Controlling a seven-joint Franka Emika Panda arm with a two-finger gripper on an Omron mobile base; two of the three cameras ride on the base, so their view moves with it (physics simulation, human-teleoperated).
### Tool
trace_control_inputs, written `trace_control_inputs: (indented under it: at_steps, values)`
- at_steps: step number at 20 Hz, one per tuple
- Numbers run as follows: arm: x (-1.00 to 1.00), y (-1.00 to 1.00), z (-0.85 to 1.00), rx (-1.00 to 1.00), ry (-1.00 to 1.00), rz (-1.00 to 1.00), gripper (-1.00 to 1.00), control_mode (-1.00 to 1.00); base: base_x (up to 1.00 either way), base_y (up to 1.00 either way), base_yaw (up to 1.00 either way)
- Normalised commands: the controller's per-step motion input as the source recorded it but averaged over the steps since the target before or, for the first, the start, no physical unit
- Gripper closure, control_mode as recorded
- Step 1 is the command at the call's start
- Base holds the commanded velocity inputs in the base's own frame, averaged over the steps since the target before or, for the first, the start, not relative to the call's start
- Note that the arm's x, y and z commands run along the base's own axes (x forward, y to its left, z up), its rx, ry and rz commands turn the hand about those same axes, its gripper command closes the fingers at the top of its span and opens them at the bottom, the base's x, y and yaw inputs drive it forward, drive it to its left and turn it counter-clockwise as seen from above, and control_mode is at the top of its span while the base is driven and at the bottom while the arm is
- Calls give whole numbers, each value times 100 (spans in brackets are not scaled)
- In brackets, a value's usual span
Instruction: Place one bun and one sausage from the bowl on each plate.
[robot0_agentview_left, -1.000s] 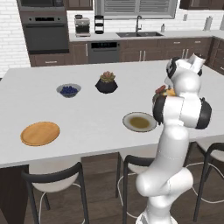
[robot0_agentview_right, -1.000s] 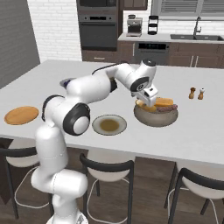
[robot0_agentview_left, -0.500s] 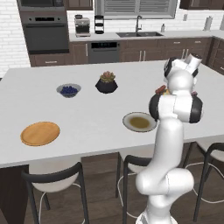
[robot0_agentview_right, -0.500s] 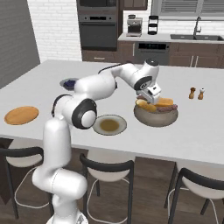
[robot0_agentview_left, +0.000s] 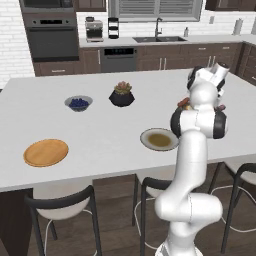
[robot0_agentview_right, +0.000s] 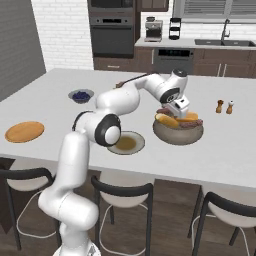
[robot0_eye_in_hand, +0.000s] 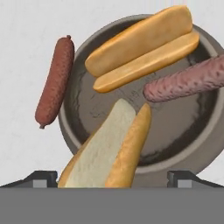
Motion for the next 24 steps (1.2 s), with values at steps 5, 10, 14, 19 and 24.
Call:
trace_control_inputs:
  at_steps: [5,10,14,19,24]
  values:
    - [0,-15,-17,0,9,-2,-100,-100,0,0,0]
    - [-15,2,-21,-1,16,-1,-100,-100,0,0,0]
    - [-18,32,-15,0,3,0,-100,-100,0,0,0]
    - [0,23,-17,0,0,0,-100,-100,0,0,0]
    - [0,2,-25,0,0,0,-100,-100,0,0,0]
